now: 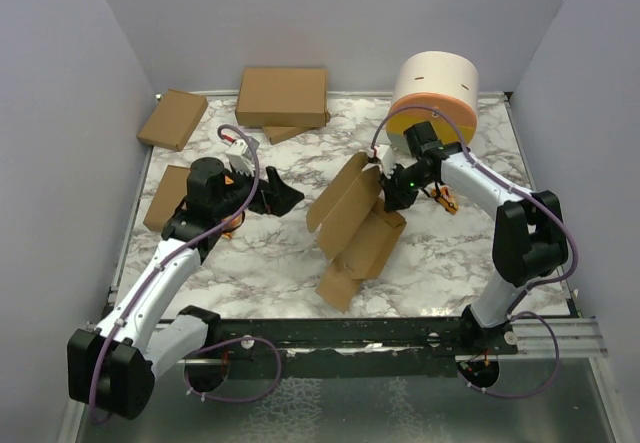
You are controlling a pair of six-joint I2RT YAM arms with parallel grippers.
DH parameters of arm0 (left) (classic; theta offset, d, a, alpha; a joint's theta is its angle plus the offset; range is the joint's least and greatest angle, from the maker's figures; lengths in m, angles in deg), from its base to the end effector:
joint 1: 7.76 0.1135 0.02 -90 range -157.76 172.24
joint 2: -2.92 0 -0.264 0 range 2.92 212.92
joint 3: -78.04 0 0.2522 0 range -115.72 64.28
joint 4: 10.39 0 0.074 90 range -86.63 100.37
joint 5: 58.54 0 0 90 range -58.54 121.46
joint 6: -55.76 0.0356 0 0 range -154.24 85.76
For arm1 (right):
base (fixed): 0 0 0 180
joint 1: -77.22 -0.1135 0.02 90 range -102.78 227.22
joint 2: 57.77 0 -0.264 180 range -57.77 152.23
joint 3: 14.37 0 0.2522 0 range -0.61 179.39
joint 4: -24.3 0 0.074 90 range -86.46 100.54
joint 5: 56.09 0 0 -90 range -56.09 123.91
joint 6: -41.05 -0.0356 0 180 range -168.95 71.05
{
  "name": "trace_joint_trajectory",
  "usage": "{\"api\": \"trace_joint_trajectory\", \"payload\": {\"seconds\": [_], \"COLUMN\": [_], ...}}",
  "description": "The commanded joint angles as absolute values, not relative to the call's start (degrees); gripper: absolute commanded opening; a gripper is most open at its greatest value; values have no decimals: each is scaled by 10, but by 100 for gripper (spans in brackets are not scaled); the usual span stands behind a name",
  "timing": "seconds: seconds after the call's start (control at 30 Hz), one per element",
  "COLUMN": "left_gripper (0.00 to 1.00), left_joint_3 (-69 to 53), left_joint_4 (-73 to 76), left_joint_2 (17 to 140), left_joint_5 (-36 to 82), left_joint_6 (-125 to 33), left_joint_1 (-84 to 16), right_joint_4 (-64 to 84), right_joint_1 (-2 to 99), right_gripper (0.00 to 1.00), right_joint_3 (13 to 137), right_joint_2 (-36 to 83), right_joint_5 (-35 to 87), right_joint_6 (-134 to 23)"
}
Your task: Fold the paper box
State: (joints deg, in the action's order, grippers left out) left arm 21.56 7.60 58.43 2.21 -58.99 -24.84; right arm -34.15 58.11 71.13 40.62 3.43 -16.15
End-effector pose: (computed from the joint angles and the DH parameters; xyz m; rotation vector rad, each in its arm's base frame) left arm 0.2082 -0.0822 0.3046 0.2402 1.9309 -0.9702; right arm 0.3133 0.1277 0.2192 -1.2814 2.3583 0.6728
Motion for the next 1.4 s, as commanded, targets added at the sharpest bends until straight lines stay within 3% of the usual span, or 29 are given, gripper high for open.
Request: {"api": "trace_joint_trajectory", "payload": {"seconds": [0.0,0.17,0.57,0.7,0.77,0.93,0.97,1.37], "left_gripper": [98,97,89,74,61,6,1,0], "left_joint_3": [228,246,213,190,185,184,185,183], "left_joint_4": [-12,-82,-40,-19,-11,-8,-11,-42], "left_joint_2": [598,612,708,753,774,811,815,835], "left_joint_5": [-30,-57,-7,-8,-14,-26,-25,-22], "left_joint_6": [-665,-714,-668,-654,-649,-652,-654,-672], "left_joint_1": [-246,-247,-329,-347,-347,-347,-347,-347], "right_joint_4": [-372,-363,-356,-353,-350,-341,-339,-294], "right_joint_1": [582,582,582,582,582,582,582,582], "right_gripper": [6,7,9,10,10,11,11,25], "right_joint_3": [721,718,713,712,709,703,701,655], "right_joint_2": [416,425,440,441,440,439,438,423], "right_joint_5": [93,103,102,101,101,97,97,115], "right_joint_6": [-175,-183,-191,-192,-193,-193,-193,-184]}}
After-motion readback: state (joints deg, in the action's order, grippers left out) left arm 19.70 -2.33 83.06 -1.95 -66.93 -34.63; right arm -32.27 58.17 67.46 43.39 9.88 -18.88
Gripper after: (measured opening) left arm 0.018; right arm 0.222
